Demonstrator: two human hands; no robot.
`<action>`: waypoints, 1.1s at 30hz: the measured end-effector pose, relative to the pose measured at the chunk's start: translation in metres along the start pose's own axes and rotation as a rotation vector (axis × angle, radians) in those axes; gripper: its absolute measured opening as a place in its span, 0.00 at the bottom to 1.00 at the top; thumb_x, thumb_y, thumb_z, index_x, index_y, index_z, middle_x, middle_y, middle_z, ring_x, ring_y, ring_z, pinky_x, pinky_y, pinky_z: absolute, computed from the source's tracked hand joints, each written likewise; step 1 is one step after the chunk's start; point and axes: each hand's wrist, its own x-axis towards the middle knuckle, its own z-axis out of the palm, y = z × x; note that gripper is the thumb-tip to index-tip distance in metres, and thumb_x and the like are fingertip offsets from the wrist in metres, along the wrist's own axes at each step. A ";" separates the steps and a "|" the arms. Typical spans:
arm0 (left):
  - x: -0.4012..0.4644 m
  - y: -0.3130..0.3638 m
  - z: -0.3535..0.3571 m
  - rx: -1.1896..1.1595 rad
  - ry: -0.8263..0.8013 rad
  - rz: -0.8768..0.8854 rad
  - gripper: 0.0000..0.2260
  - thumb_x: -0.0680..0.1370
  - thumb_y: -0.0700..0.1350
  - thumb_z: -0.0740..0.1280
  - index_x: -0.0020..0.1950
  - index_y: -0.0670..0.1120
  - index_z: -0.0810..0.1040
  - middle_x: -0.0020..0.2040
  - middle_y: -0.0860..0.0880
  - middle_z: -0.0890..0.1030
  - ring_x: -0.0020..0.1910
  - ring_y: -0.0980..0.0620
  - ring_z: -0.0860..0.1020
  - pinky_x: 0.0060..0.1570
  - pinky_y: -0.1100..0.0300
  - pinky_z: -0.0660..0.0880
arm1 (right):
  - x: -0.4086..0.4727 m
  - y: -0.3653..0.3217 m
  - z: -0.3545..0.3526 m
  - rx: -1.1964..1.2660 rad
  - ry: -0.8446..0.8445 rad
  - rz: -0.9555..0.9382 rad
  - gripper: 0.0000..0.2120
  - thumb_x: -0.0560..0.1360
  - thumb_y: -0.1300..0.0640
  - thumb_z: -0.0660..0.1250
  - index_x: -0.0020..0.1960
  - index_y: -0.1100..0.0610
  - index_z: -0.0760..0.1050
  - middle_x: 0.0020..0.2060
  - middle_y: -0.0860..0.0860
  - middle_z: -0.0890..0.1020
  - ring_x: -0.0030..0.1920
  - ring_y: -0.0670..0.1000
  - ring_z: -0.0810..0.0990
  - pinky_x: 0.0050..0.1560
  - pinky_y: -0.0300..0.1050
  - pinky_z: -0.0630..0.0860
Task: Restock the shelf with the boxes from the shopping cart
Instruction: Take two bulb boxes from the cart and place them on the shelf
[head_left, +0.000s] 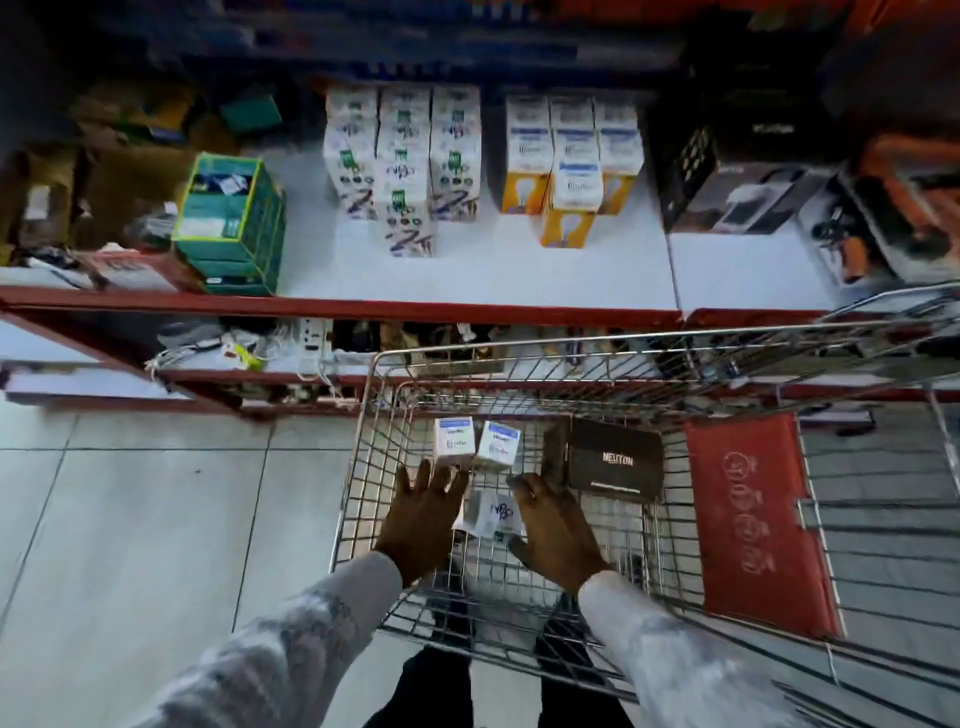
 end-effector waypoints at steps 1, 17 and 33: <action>0.005 0.000 0.003 0.034 -0.021 -0.001 0.41 0.77 0.48 0.68 0.82 0.46 0.46 0.82 0.40 0.55 0.80 0.35 0.53 0.77 0.33 0.50 | 0.006 -0.002 0.006 0.018 -0.043 0.022 0.37 0.73 0.47 0.65 0.77 0.56 0.58 0.74 0.55 0.67 0.73 0.59 0.66 0.71 0.54 0.67; -0.047 -0.034 -0.107 -0.196 0.159 0.027 0.33 0.69 0.43 0.74 0.71 0.47 0.64 0.60 0.46 0.78 0.58 0.46 0.78 0.52 0.55 0.77 | 0.016 -0.021 -0.084 0.290 0.001 0.042 0.39 0.60 0.48 0.79 0.68 0.51 0.71 0.62 0.52 0.80 0.61 0.55 0.78 0.60 0.52 0.78; -0.006 -0.163 -0.297 -0.237 0.582 -0.103 0.36 0.61 0.42 0.81 0.68 0.44 0.73 0.62 0.40 0.72 0.63 0.37 0.70 0.63 0.47 0.73 | 0.105 -0.055 -0.319 0.081 0.341 -0.056 0.39 0.58 0.51 0.81 0.67 0.54 0.72 0.56 0.51 0.73 0.56 0.54 0.76 0.49 0.47 0.75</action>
